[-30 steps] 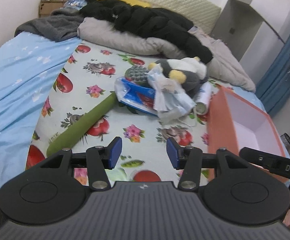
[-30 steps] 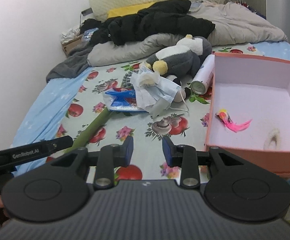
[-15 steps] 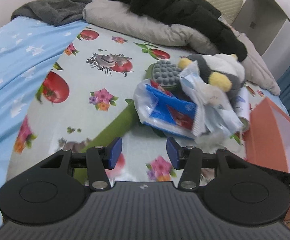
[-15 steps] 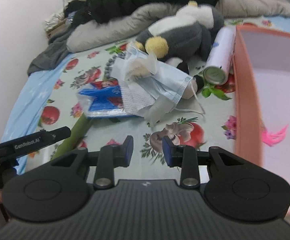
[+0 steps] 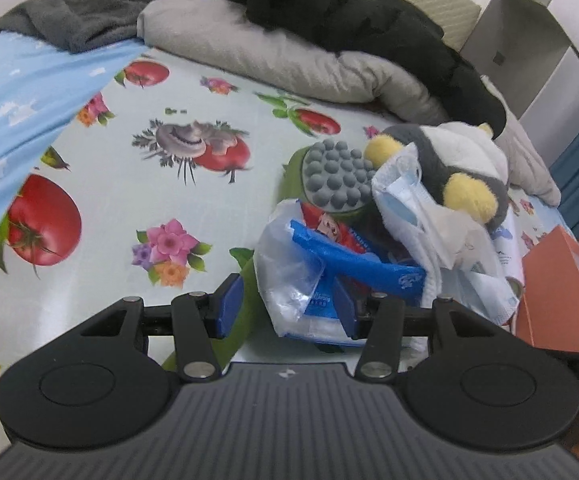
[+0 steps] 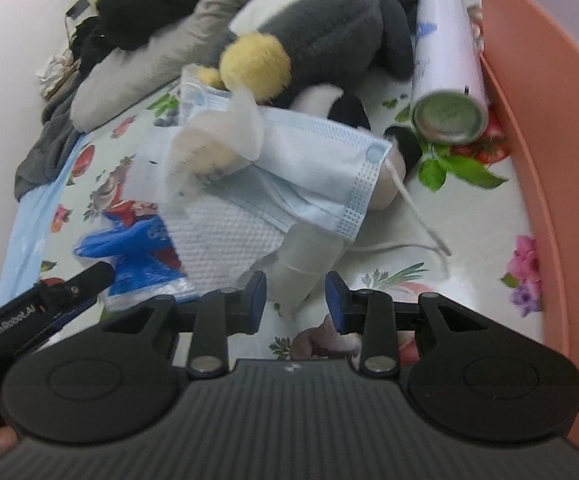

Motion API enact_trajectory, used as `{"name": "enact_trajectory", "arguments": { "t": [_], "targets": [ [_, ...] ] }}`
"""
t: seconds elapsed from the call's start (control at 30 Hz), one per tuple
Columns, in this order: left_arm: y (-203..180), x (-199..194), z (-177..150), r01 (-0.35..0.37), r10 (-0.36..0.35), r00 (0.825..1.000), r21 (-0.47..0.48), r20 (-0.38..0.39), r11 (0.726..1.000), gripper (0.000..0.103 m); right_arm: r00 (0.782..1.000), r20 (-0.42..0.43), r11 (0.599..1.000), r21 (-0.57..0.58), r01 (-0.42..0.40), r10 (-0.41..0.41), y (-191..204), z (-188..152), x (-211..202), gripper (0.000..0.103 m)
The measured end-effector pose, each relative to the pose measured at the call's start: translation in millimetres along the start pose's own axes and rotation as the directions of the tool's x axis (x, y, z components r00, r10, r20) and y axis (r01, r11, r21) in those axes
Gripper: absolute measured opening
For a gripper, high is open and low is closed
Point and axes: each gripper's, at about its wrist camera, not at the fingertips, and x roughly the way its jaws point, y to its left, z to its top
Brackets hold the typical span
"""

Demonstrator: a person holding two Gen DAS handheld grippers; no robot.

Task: Organize soft objects
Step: 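Grasp the blue tissue packet with the left tool while the right tool grasps the clear cup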

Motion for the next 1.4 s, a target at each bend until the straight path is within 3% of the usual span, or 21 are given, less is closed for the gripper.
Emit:
{"name": "enact_trajectory", "arguments": {
  "t": [0.1, 0.17, 0.23, 0.27, 0.47, 0.97, 1.27, 1.4],
  "targets": [
    [-1.4, 3.1, 0.5, -0.009, 0.009, 1.000, 0.003, 0.000, 1.000, 0.053, 1.000, -0.017, 1.000, 0.027, 0.004, -0.004, -2.5, 0.0, 11.2, 0.034],
    [-2.8, 0.6, -0.2, -0.015, 0.015, 1.000, 0.004, 0.011, 1.000, 0.036, 1.000, -0.018, 1.000, 0.019, 0.012, -0.012, -2.5, 0.7, 12.9, 0.027],
    [-3.4, -4.7, -1.9, -0.041, 0.041, 0.999, -0.005, 0.024, 0.999, 0.030, 1.000, -0.011, 1.000, -0.005, 0.024, -0.025, -1.2, 0.8, 11.2, 0.015],
    [-3.9, -7.5, -2.6, -0.035, 0.035, 0.999, -0.008, 0.027, 0.999, 0.023, 0.999, -0.019, 0.999, -0.017, 0.027, -0.027, -0.8, 0.6, 10.7, 0.015],
    [-7.1, -34.1, -11.1, -0.047, 0.048, 0.998, -0.032, 0.041, 0.998, 0.011, 0.999, -0.014, 0.998, -0.040, 0.042, -0.042, -1.0, -3.9, -5.9, 0.008],
    [-7.0, -141.1, -84.7, -0.101, 0.108, 0.993, -0.123, 0.053, 0.987, 0.010, 0.999, 0.021, 0.994, -0.098, 0.041, -0.039, -3.8, -56.5, -96.0, 0.008],
    [-10.0, -178.6, -152.0, -0.098, 0.093, 0.995, -0.150, -0.040, 0.984, 0.011, 0.999, -0.031, 0.981, -0.191, 0.010, -0.016, 1.2, -111.5, -125.1, 0.009],
    [-17.4, -188.4, -170.2, -0.081, 0.074, 0.994, -0.093, -0.080, 0.992, 0.011, 0.998, -0.058, 0.975, -0.223, 0.014, -0.028, -5.1, -128.8, -126.7, 0.011]
  ]
}}
